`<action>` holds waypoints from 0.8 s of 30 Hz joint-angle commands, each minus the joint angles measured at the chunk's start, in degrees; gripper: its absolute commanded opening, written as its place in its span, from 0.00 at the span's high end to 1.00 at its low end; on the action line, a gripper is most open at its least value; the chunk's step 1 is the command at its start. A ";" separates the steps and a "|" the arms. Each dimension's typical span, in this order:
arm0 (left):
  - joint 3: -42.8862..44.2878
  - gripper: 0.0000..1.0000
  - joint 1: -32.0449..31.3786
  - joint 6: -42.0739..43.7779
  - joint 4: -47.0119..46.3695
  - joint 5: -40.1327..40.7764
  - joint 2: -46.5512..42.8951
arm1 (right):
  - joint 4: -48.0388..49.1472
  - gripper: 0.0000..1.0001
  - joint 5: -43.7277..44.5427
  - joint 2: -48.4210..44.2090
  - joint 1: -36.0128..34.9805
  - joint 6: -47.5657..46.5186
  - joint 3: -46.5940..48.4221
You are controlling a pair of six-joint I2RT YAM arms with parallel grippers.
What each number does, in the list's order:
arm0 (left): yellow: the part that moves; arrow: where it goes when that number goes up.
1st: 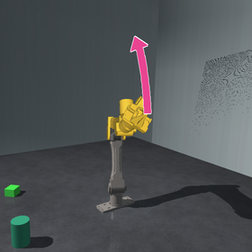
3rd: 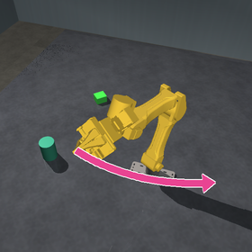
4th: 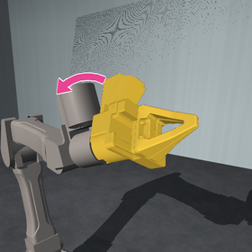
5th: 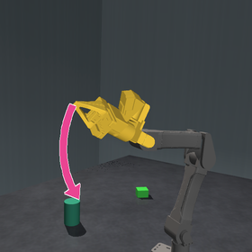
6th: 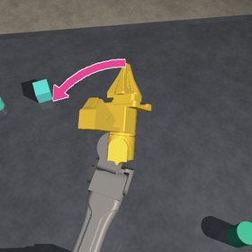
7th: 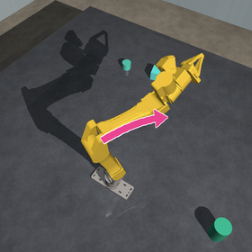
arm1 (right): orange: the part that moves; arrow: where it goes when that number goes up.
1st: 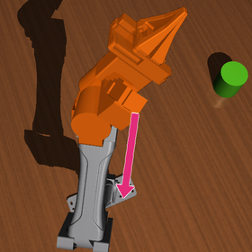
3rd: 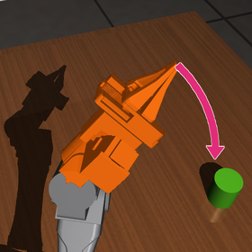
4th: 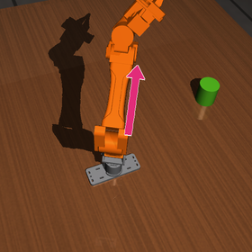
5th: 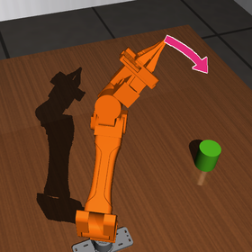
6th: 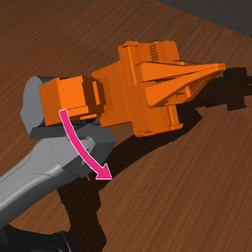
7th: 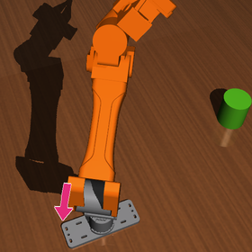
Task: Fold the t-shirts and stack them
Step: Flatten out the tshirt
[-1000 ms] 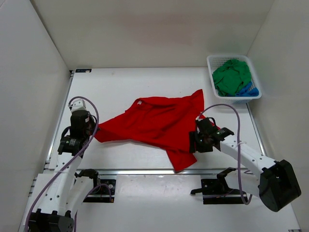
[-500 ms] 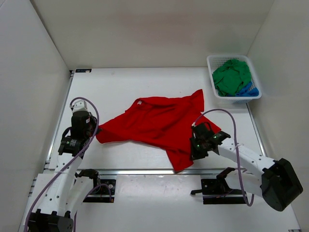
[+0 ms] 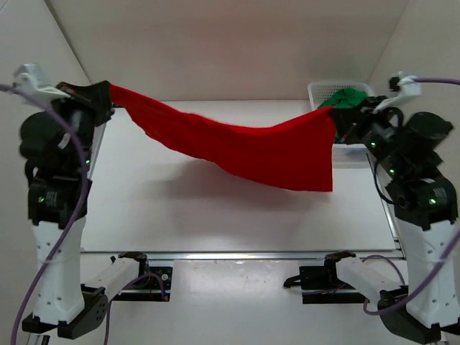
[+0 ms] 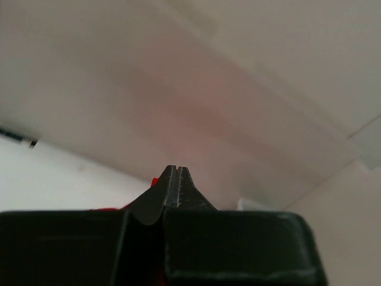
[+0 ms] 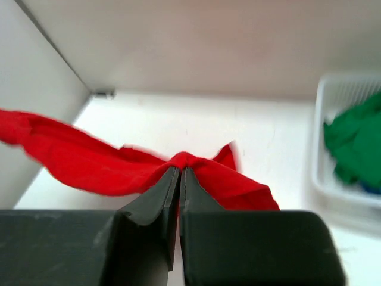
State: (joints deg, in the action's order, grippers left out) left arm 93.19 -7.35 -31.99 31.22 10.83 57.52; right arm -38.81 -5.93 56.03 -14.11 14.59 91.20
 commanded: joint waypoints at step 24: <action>-7.18 1.00 -0.13 2.72 -4.04 -6.05 2.95 | 8.29 1.00 -10.67 10.41 1.20 -4.04 -5.83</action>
State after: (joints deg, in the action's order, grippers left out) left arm 93.67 -11.64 -27.18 29.98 15.57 57.78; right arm -35.40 -22.81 62.70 -8.75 12.32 89.43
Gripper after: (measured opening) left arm 0.019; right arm 0.006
